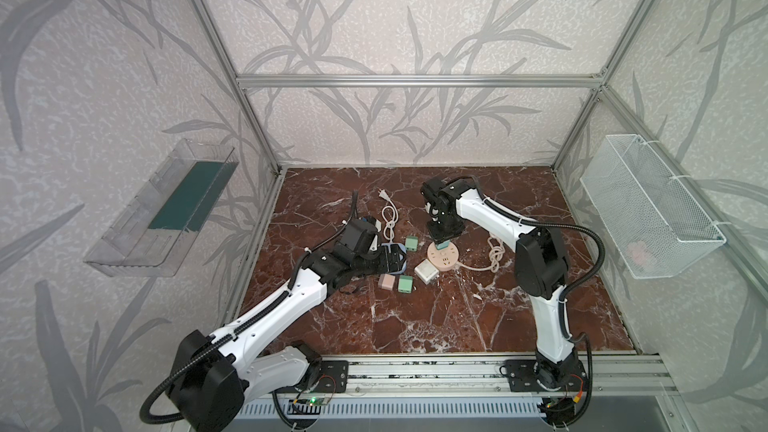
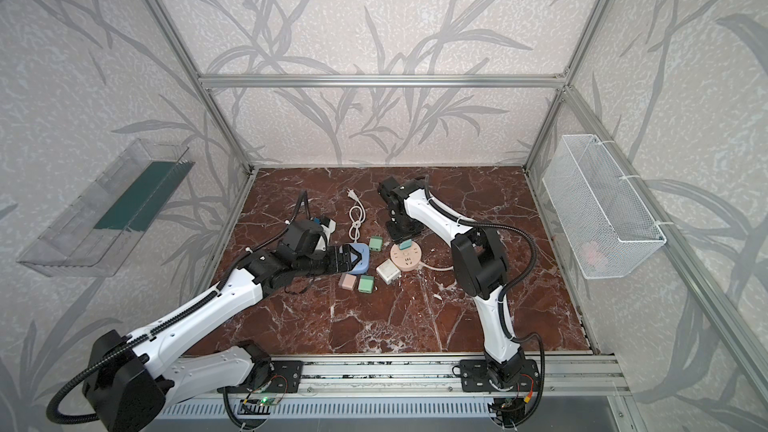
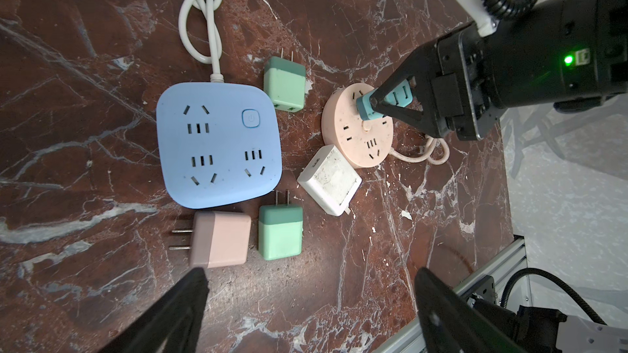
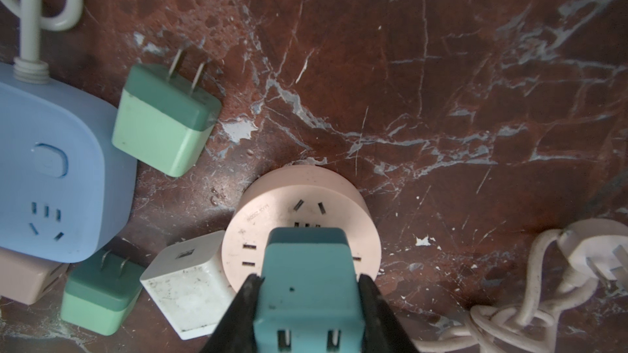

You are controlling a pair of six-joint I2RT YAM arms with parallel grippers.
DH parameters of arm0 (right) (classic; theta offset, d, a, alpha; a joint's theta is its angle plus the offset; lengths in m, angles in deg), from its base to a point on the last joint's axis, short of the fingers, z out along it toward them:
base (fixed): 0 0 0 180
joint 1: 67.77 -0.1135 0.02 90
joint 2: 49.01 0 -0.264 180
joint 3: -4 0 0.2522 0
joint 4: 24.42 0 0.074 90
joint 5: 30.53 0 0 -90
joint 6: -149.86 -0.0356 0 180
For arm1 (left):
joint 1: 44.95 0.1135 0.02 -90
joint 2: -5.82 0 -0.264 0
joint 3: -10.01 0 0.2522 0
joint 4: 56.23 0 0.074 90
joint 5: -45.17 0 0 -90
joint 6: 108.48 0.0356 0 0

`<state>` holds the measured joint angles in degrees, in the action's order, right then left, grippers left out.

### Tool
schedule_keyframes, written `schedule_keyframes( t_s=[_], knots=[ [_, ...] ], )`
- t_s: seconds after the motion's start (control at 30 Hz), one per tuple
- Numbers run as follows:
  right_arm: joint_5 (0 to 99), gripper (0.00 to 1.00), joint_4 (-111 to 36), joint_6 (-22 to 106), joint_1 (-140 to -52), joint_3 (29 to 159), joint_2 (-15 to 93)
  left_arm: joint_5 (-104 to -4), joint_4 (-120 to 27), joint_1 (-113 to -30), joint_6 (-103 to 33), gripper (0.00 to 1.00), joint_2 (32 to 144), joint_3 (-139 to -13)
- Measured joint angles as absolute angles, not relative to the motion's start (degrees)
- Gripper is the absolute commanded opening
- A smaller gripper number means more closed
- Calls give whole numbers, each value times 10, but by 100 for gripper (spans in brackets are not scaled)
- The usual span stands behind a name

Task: Insert the plug
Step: 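Lower the teal plug with the right gripper onto the pink round strip's sockets, then press the teal plug down into the pink strip's socket with the right gripper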

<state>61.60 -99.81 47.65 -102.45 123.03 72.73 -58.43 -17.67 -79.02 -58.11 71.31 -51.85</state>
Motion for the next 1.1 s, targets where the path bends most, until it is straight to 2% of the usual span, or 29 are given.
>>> schedule_keyframes(
  t_s=[1.1],
  knots=[
    [618,0,-1044,473,-1024,1302,786,-584,-186,-790,-580,93,721,-510]
  ],
)
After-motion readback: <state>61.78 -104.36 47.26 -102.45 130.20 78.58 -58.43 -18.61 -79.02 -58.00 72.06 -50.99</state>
